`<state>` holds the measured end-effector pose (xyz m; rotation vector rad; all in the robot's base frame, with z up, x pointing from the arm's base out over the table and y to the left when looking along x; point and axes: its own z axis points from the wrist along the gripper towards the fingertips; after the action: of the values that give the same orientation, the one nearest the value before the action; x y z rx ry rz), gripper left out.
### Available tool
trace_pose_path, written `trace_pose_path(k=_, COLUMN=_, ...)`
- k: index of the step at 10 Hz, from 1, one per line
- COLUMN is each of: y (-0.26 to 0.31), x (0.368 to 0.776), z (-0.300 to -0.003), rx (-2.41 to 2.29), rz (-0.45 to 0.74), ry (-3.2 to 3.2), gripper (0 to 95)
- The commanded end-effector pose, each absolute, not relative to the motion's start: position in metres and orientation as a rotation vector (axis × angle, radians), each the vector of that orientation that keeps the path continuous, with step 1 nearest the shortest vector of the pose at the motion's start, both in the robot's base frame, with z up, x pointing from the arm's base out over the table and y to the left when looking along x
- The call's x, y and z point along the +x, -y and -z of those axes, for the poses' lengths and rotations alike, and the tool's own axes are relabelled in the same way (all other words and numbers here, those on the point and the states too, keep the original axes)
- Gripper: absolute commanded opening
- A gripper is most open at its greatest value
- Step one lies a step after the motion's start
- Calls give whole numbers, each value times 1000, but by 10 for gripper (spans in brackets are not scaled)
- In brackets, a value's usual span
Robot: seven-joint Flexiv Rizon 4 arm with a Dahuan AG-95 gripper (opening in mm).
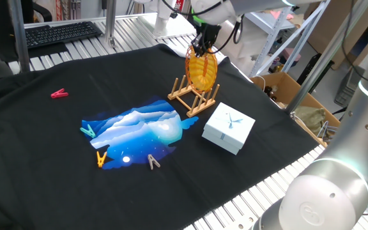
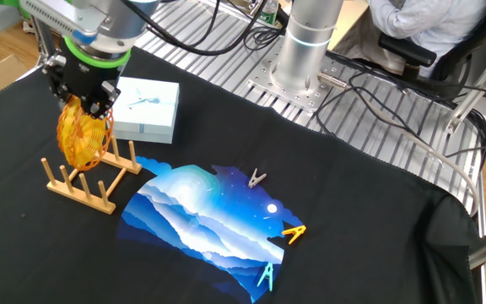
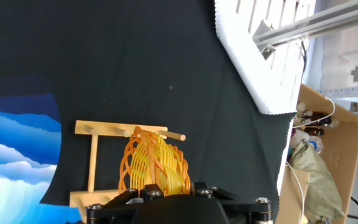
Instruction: Take the dish off the dish rack
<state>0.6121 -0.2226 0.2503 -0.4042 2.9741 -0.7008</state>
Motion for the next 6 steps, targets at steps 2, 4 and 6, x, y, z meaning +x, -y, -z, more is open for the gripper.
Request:
trace_pose_path(k=2, y=219, x=608, z=-263, rx=-401, rz=699, ry=-2990, gripper=0)
trace_pose_path(k=4, y=212, x=604, z=-275, rx=-398, rz=704, ry=-3003, gripper=0)
trace_pose_path(k=6, y=203, x=600, z=-283, rx=-395, rz=705, ry=-3017, gripper=0)
